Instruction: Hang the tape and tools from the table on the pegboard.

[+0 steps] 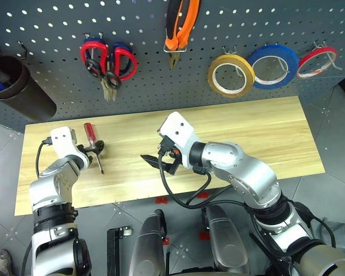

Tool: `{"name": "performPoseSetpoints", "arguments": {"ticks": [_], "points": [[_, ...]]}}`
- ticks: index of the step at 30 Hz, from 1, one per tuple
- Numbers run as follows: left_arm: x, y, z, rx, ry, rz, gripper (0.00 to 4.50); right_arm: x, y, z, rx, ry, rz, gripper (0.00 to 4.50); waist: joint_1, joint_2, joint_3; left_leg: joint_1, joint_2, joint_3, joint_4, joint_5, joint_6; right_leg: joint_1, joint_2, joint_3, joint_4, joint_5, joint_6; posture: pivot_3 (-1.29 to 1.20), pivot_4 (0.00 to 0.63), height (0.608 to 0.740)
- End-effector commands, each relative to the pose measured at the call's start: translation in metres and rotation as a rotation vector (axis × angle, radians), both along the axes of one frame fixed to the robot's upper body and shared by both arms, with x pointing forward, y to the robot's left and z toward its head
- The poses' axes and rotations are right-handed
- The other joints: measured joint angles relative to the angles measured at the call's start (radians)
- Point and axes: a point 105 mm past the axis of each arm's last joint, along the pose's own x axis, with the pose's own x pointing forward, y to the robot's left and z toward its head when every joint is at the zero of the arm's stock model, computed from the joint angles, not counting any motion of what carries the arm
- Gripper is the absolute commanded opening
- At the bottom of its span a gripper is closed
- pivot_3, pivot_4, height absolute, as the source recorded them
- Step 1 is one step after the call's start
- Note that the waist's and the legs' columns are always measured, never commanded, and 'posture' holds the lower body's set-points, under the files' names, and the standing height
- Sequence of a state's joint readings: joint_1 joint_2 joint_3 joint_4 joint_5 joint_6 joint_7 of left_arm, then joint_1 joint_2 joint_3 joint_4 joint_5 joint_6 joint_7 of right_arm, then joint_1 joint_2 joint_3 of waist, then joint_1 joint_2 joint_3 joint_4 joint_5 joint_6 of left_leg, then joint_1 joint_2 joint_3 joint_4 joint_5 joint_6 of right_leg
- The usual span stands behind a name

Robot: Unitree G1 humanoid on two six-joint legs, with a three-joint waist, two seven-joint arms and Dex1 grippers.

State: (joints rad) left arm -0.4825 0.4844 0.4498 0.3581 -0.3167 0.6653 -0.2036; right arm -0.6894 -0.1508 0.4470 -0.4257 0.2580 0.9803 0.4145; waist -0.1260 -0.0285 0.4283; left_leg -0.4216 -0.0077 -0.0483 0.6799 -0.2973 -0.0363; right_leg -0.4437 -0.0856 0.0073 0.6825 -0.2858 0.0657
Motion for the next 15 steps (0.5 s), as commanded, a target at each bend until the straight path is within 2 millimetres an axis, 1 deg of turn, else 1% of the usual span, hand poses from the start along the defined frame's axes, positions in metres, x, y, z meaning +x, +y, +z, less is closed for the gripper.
{"name": "performPoseSetpoints", "arguments": {"ticks": [1, 2, 5, 8, 11, 14, 15], "points": [[0.002, 0.012, -0.004, -0.02, 0.022, 0.049, 4.46, -0.01, 0.005, 0.011, 0.041, -0.031, 0.045, 4.5, 0.0, 0.0, 0.0, 0.0, 0.0, 0.0, 0.0, 0.0, 0.0, 0.0, 0.001, 0.0, 0.0, 0.0, 0.0, -0.21, 0.489, 0.74], [0.004, 0.01, -0.006, -0.022, 0.039, 0.042, 4.46, -0.01, 0.006, 0.011, 0.042, -0.032, 0.046, 4.5, 0.0, 0.0, 0.0, 0.0, 0.0, 0.0, 0.0, 0.0, 0.0, 0.0, 0.001, 0.0, 0.0, 0.0, 0.0, -0.21, 0.489, 0.74], [0.011, 0.007, -0.011, -0.013, 0.086, 0.017, 3.88, -0.01, 0.007, 0.013, 0.045, -0.031, 0.048, 4.5, -0.001, 0.0, 0.0, 0.0, -0.001, 0.001, 0.0, 0.0, 0.0, 0.0, 0.001, 0.0, 0.0, 0.0, 0.0, -0.21, 0.488, 0.74], [0.013, 0.002, -0.013, -0.005, 0.116, -0.02, 2.94, -0.01, 0.007, 0.014, 0.046, -0.03, 0.05, 4.5, -0.001, 0.0, 0.0, 0.0, -0.001, 0.001, 0.0, 0.0, 0.0, 0.0, 0.001, 0.0, 0.0, 0.0, 0.0, -0.22, 0.484, 0.74], [0.011, 0.003, -0.012, 0.005, 0.122, -0.032, 2.0, -0.011, 0.007, 0.015, 0.043, -0.032, 0.056, 4.5, -0.001, 0.0, 0.0, 0.0, -0.001, 0.001, 0.0, 0.0, 0.0, 0.0, 0.001, 0.0, 0.0, 0.0, 0.0, -0.22, 0.481, 0.74], [0.003, 0.006, -0.013, 0.02, 0.139, -0.045, 1.04, -0.013, 0.008, 0.017, 0.041, -0.035, 0.07, 4.5, -0.004, 0.0, 0.0, 0.0, 0.0, 0.001, 0.001, 0.0, 0.0, 0.0, 0.001, 0.0, 0.0, 0.0, 0.0, -0.22, 0.475, 0.74], [-0.002, 0.007, -0.013, 0.023, 0.144, -0.051, 0.91, -0.014, 0.008, 0.018, 0.04, -0.036, 0.078, 4.5, -0.009, 0.0, 0.0, 0.0, 0.0, 0.001, 0.001, 0.0, 0.0, 0.0, 0.001, 0.0, 0.0, 0.0, 0.0, -0.22, 0.473, 0.74]]}}
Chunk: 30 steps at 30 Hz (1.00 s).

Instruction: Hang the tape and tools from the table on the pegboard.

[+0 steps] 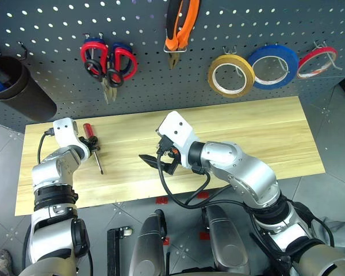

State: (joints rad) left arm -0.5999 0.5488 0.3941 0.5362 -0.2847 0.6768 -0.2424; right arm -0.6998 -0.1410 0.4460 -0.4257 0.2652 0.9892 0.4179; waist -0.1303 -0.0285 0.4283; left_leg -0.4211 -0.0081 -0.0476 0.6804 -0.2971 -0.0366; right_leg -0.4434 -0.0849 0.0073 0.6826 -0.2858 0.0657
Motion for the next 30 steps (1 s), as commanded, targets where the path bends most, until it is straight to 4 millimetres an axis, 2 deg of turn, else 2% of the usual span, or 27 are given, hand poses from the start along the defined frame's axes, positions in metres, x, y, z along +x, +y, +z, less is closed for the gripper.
{"name": "performPoseSetpoints", "arguments": {"ticks": [1, 6, 10, 12, 15, 18, 21, 24, 28, 30], "points": [[-0.021, 0.005, -0.015, 0.023, 0.075, -0.026, 0.91, -0.013, 0.005, 0.016, 0.035, -0.039, 0.074, 4.5, -0.008, 0.0, 0.0, 0.0, 0.0, 0.0, 0.0, 0.0, 0.0, 0.0, 0.0, 0.0, 0.0, 0.0, 0.0, -0.22, 0.47, 0.74], [-0.047, 0.004, -0.012, 0.09, 0.074, -0.087, 0.91, -0.022, 0.007, 0.016, 0.042, -0.039, 0.136, 4.5, -0.011, 0.0, 0.0, 0.0, 0.001, 0.0, -0.001, 0.0, 0.0, 0.0, -0.002, 0.0, 0.0, 0.0, 0.0, -0.18, 0.452, 0.74], [-0.062, -0.008, 0.002, 0.165, -0.003, -0.173, 0.91, -0.029, 0.009, 0.017, 0.046, -0.081, 0.189, 4.5, -0.006, -0.001, -0.001, 0.0, 0.002, -0.001, -0.001, 0.0, 0.0, 0.0, -0.002, 0.0, -0.001, 0.0, 0.0, -0.17, 0.424, 0.74], [-0.067, -0.017, 0.023, 0.2, -0.121, -0.206, 0.91, -0.031, 0.008, 0.019, 0.052, -0.128, 0.205, 4.5, 0.001, -0.002, -0.002, 0.0, 0.002, -0.001, -0.001, 0.0, 0.0, 0.0, -0.003, 0.0, -0.001, 0.0, 0.0, -0.17, 0.411, 0.74], [-0.076, -0.028, 0.067, 0.285, -0.361, -0.223, 0.91, -0.036, 0.004, 0.031, 0.118, -0.204, 0.246, 4.5, 0.018, -0.004, -0.003, -0.001, 0.001, -0.002, -0.001, 0.0, -0.001, 0.0, -0.004, -0.001, -0.002, 0.0, 0.0, -0.17, 0.379, 0.74], [-0.084, -0.042, 0.094, 0.342, -0.506, -0.238, 0.91, -0.04, -0.001, 0.037, 0.168, -0.198, 0.286, 4.5, 0.025, -0.007, -0.008, -0.002, 0.001, -0.003, -0.001, 0.001, -0.002, 0.0, -0.005, -0.002, -0.002, 0.0, 0.0, -0.16, 0.356, 0.74], [-0.092, -0.059, 0.114, 0.406, -0.604, -0.262, 0.91, -0.044, -0.005, 0.045, 0.216, -0.2, 0.313, 4.5, 0.028, -0.009, -0.01, -0.002, 0.0, -0.003, -0.001, 0.001, -0.002, 0.001, -0.005, -0.003, -0.003, 0.0, 0.0, -0.16, 0.335, 0.74], [-0.098, -0.072, 0.122, 0.462, -0.654, -0.288, 0.91, -0.046, -0.007, 0.048, 0.236, -0.208, 0.339, 4.5, 0.028, -0.009, -0.014, -0.002, 0.001, -0.003, -0.001, 0.001, -0.002, 0.001, -0.005, -0.003, -0.002, 0.0, 0.0, -0.16, 0.312, 0.74], [-0.104, -0.078, 0.14, 0.499, -0.744, -0.253, 0.91, -0.043, -0.011, 0.054, 0.262, -0.236, 0.358, 4.5, 0.026, -0.013, -0.033, -0.002, 0.001, -0.004, -0.001, 0.002, -0.003, 0.001, -0.004, -0.005, -0.002, 0.0, 0.0, -0.14, 0.267, 0.74], [-0.107, -0.078, 0.159, 0.532, -0.809, -0.233, 0.91, -0.038, -0.013, 0.057, 0.264, -0.26, 0.351, 4.5, 0.028, -0.013, -0.05, -0.003, 0.001, -0.006, -0.001, 0.002, -0.004, 0.001, -0.004, -0.006, -0.002, 0.0, 0.0, -0.14, 0.235, 0.74]]}}
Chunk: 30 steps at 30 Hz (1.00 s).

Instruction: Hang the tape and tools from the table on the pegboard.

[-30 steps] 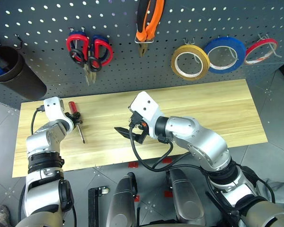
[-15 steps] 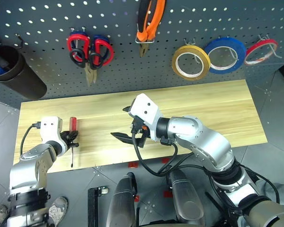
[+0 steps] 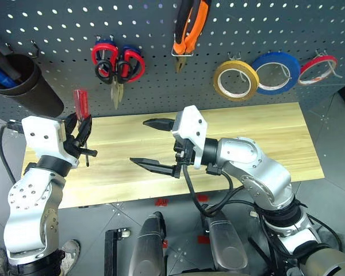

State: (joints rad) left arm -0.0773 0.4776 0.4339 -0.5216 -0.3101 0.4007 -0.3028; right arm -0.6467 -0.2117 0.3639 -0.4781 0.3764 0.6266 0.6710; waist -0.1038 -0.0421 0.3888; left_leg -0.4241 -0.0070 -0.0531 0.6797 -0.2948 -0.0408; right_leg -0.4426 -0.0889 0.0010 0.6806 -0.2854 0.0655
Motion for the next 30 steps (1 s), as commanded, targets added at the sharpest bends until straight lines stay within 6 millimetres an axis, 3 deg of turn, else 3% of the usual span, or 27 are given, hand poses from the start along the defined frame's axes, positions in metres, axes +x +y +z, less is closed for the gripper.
{"name": "performPoseSetpoints", "arguments": {"ticks": [1, 4, 8, 15, 23, 30], "points": [[-0.013, -0.005, 0.045, 0.06, -0.188, 0.017, 0.91, -0.001, -0.004, 0.017, 0.057, -0.075, 0.024, 4.5, 0.003, -0.001, -0.021, 0.0, 0.0, -0.001, 0.0, 0.0, -0.001, 0.0, 0.0, -0.001, 0.0, 0.0, 0.0, -0.13, 0.225, 0.74], [-0.01, -0.004, 0.057, 0.061, -0.227, 0.024, 0.91, 0.006, -0.004, 0.018, 0.064, -0.086, 0.017, 4.5, 0.006, -0.004, -0.05, -0.001, 0.0, -0.003, 0.0, 0.002, -0.002, 0.001, 0.002, -0.004, 0.0, 0.001, -0.001, -0.12, 0.194, 0.74], [-0.012, 0.002, 0.103, 0.067, -0.369, 0.039, 0.91, 0.012, -0.005, 0.029, 0.103, -0.102, 0.005, 4.5, 0.011, -0.01, -0.08, -0.001, -0.001, -0.004, 0.001, 0.004, -0.005, 0.002, 0.003, -0.006, 0.001, 0.002, -0.003, -0.11, 0.165, 0.74], [-0.003, 0.024, 0.152, 0.074, -0.503, 0.068, 0.91, 0.022, 0.001, 0.041, 0.136, -0.135, -0.008, 4.5, 0.014, -0.008, -0.125, -0.001, -0.001, -0.004, 0.0, 0.007, -0.007, 0.002, 0.01, -0.009, 0.0, 0.004, -0.006, -0.1, 0.141, 0.74], [0.023, 0.044, 0.149, 0.086, -0.526, 0.11, 0.91, 0.026, 0.006, 0.047, 0.155, -0.15, -0.009, 4.5, 0.006, -0.008, -0.147, -0.001, -0.001, -0.004, 0.0, 0.007, -0.008, 0.002, 0.011, -0.01, 0.0, 0.004, -0.006, -0.12, 0.13, 0.74], [0.033, 0.055, 0.12, 0.049, -0.498, 0.173, 0.91, 0.023, 0.008, 0.049, 0.163, -0.15, 0.001, 4.5, -0.013, -0.007, -0.171, -0.001, -0.001, -0.008, 0.0, 0.007, -0.008, 0.002, 0.011, -0.01, 0.0, 0.004, -0.007, -0.13, 0.132, 0.74]]}}
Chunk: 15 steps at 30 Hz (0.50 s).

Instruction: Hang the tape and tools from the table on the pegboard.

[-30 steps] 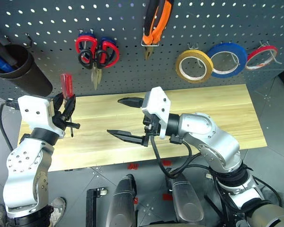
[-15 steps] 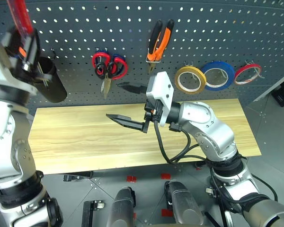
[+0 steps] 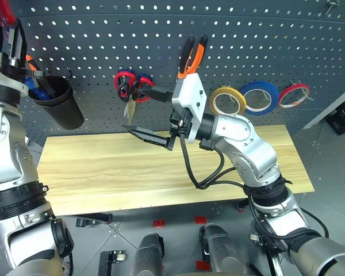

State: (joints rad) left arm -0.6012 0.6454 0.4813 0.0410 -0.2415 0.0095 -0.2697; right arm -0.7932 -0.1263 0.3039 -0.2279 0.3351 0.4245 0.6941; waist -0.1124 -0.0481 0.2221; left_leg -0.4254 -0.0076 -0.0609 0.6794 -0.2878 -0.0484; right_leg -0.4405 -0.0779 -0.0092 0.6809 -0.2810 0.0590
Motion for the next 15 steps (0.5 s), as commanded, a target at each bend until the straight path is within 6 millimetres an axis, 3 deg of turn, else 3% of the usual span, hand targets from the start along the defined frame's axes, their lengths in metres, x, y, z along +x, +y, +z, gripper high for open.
{"name": "performPoseSetpoints", "arguments": {"ticks": [1, 2, 11, 15], "points": [[-0.006, -0.001, 0.001, 0.017, -0.046, 0.034, 0.91, -0.009, -0.001, 0.016, 0.043, -0.057, 0.023, 4.5, -0.007, -0.001, -0.005, 0.0, 0.0, -0.001, 0.0, 0.0, 0.0, 0.0, 0.0, 0.0, 0.0, 0.0, 0.0, -0.13, 0.133, 0.74], [-0.007, -0.001, 0.0, 0.018, -0.048, 0.041, 0.91, -0.01, -0.002, 0.016, 0.043, -0.058, 0.024, 4.5, -0.01, -0.001, -0.005, 0.0, 0.0, -0.002, 0.0, 0.0, 0.0, 0.0, 0.0, 0.0, 0.0, 0.0, 0.0, -0.13, 0.134, 0.74], [-0.024, 0.01, -0.011, -0.091, -0.076, 0.075, 3.72, -0.01, -0.004, 0.008, 0.024, -0.043, 0.025, 4.5, -0.038, 0.001, -0.022, 0.0, 0.0, -0.005, 0.0, 0.0, 0.0, 0.001, 0.0, 0.0, 0.002, 0.0, 0.0, -0.12, 0.135, 0.74], [-0.028, 0.01, -0.016, -0.1, -0.063, 0.087, 3.72, -0.009, -0.004, 0.006, 0.021, -0.039, 0.022, 4.5, -0.04, 0.001, -0.029, 0.0, 0.0, -0.006, 0.0, 0.0, 0.0, 0.002, 0.0, 0.0, 0.002, 0.0, 0.0, -0.11, 0.134, 0.74]]}}
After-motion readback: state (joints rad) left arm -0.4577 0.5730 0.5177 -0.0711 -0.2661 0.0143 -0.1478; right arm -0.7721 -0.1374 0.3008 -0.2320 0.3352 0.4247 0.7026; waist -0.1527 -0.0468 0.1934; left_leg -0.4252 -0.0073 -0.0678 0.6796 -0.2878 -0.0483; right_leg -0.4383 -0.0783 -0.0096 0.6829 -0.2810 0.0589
